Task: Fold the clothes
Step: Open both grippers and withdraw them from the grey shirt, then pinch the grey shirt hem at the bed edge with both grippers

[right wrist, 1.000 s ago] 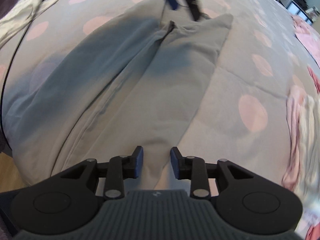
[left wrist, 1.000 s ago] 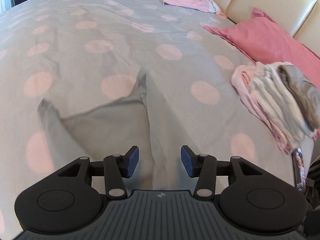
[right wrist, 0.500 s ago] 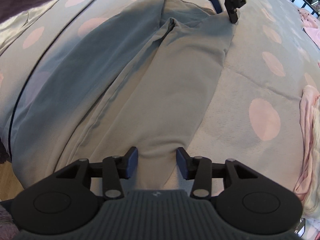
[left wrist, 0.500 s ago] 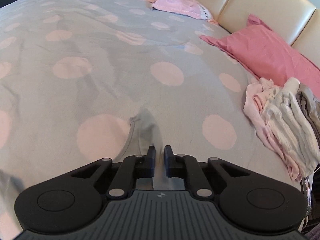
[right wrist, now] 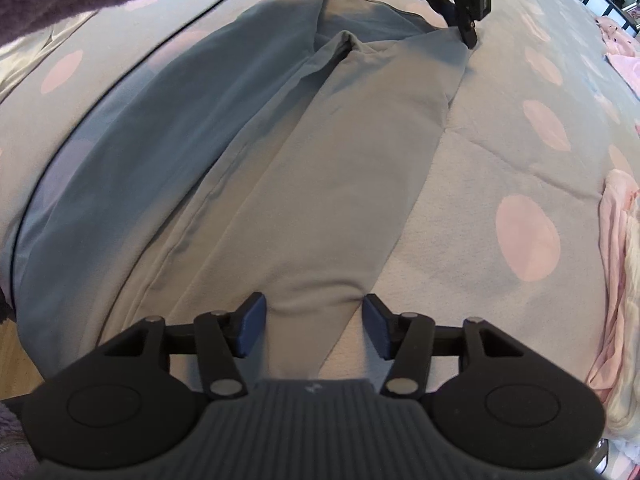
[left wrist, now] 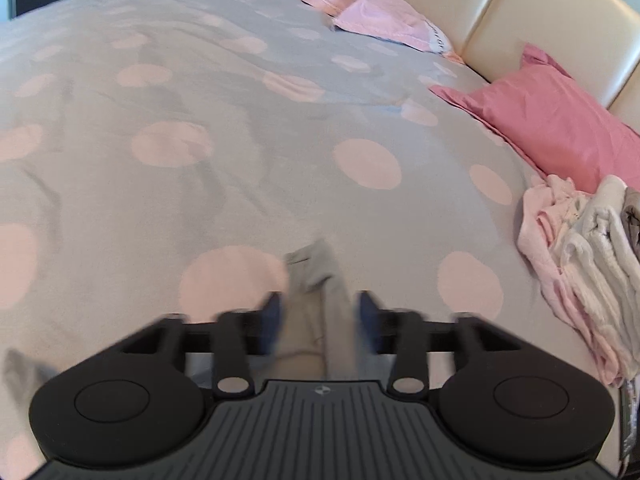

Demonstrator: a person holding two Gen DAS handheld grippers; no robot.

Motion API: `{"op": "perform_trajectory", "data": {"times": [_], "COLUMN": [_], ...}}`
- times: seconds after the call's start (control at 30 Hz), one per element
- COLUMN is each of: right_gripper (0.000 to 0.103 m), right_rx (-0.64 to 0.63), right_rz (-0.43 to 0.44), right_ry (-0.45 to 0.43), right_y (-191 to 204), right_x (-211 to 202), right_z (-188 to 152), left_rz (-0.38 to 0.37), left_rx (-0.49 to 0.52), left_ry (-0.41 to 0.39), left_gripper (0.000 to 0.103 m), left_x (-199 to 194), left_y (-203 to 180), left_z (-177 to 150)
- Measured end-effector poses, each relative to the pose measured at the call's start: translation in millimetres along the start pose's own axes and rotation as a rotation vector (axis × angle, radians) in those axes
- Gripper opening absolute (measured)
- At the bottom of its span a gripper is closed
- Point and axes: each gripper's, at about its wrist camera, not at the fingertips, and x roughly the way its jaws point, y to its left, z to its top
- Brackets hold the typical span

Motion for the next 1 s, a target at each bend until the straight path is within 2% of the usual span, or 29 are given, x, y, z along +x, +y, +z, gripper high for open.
{"op": "perform_trajectory", "data": {"times": [0.2,0.4,0.5,0.67,0.83,0.9,1.0], "right_gripper": [0.06,0.06,0.06,0.06,0.059,0.06,0.06], "right_rx": [0.003,-0.014,-0.013,0.024,0.006,-0.003,0.005], "right_rz": [-0.028,-0.049,-0.039,0.003,0.001,-0.001,0.031], "right_ry": [-0.025,-0.049,-0.057,-0.081,-0.096,-0.102,-0.114], "right_y": [2.1,2.8,1.7,-0.2,10.8,15.5,19.2], "right_x": [-4.3,-10.5,-12.7,-19.1,-25.1,-27.4,-29.0], "right_z": [-2.8,-9.2,-13.8,-24.0,-36.2,-41.1,-47.3], "left_rz": [0.012,0.054,0.082,0.098,0.092,0.1,0.158], "left_rx": [-0.013,0.016,0.006,-0.071,-0.158,-0.164,-0.088], "left_ry": [-0.02,-0.026,0.013,0.066,0.086,0.09,0.081], "left_gripper": [0.049,0.049,0.049,0.049,0.049,0.049,0.049], "left_x": [-55.7,-124.0,-150.4,-190.2,-219.2,-230.3,-246.1], "left_y": [-1.9,-14.7,-18.6,-19.3,-27.4,-35.7,-56.0], "left_z": [-31.6,-95.7,-129.3,-186.7,-236.3,-253.5,-270.8]}}
